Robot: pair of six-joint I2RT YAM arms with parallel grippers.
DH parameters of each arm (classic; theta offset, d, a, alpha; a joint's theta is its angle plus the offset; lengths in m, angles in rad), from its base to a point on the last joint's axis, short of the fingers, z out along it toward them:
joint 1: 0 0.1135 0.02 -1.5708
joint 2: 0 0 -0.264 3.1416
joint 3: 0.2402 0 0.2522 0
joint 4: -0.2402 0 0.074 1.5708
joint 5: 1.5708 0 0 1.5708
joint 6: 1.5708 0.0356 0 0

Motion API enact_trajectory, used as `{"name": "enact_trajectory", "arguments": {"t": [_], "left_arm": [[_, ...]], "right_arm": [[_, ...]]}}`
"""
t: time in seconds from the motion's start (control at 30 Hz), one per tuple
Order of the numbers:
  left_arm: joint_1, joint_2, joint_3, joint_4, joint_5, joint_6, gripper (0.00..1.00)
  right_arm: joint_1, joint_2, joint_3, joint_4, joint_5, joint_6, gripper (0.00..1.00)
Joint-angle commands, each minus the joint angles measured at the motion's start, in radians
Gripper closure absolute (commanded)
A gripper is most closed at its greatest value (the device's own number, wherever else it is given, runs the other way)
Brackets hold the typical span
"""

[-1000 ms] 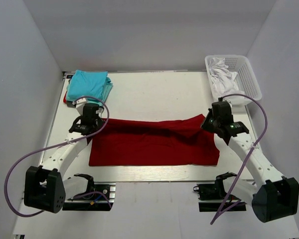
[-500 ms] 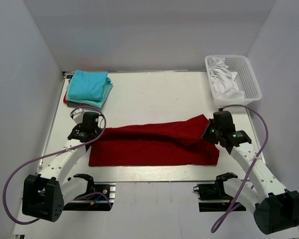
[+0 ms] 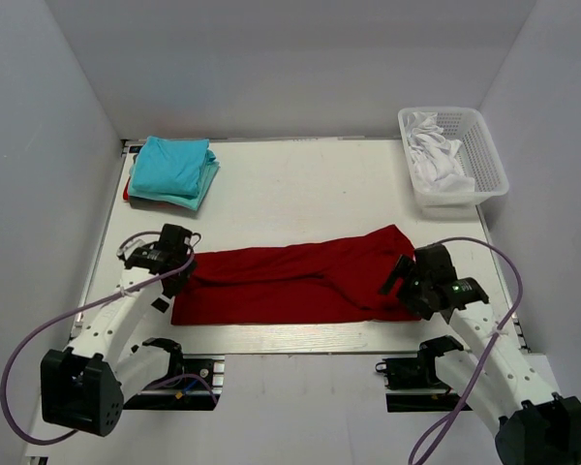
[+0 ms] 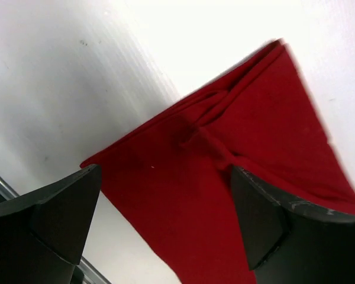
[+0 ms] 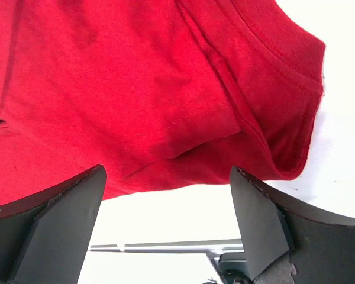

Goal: Fold and stack the t-shirts
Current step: Fold the other side of the tshirt into a rectangle

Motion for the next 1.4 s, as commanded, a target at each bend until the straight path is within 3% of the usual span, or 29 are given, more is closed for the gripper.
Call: {"name": "enact_trajectory", "arguments": {"t": [0.0, 0.23, 0.47, 0.6, 0.77, 0.87, 0.9, 0.97, 1.0, 1.1, 1.13, 1.37], "left_arm": [[-0.001, 0.027, 0.113, -0.083, -0.061, -0.087, 0.0], [-0.001, 0.18, 0.225, 0.019, -0.003, 0.053, 0.03], [0.016, 0.13, 0.084, 0.037, 0.194, 0.062, 0.07], [0.016, 0.096, 0.049, 0.109, 0.207, 0.027, 0.13], [0.016, 0.168, 0.058, 0.131, 0.211, 0.027, 0.19], [0.016, 0.229, 0.067, 0.154, 0.183, 0.007, 0.3], [0.016, 0.251, 0.079, 0.154, 0.183, 0.007, 0.43], [0.016, 0.265, 0.107, 0.154, 0.169, -0.002, 0.59], [0.016, 0.265, 0.119, 0.14, 0.159, -0.002, 0.75], [0.016, 0.265, 0.18, 0.117, 0.099, -0.002, 0.96], [0.016, 0.265, 0.199, 0.117, 0.08, -0.002, 1.0], [0.004, 0.368, 0.366, 0.083, -0.009, 0.079, 1.0]], "right_arm": [[-0.001, 0.0, 0.077, 0.002, 0.011, -0.019, 0.1], [-0.003, 0.083, 0.252, 0.039, 0.038, -0.126, 0.1], [0.001, 0.129, 0.233, 0.098, -0.037, -0.145, 0.1], [-0.003, 0.138, 0.216, 0.124, -0.043, -0.148, 0.1], [-0.003, 0.163, 0.223, 0.131, -0.042, -0.152, 0.1], [0.001, 0.158, 0.218, 0.136, -0.085, -0.151, 0.1], [-0.003, 0.157, 0.218, 0.134, -0.085, -0.149, 0.1], [-0.001, 0.153, 0.216, 0.133, -0.085, -0.148, 0.1], [-0.001, 0.153, 0.219, 0.136, -0.085, -0.148, 0.1], [-0.001, 0.153, 0.204, 0.147, -0.091, -0.145, 0.1], [-0.003, 0.153, 0.195, 0.157, -0.097, -0.143, 0.1], [0.002, 0.193, 0.046, 0.315, -0.173, -0.161, 0.1]]}}
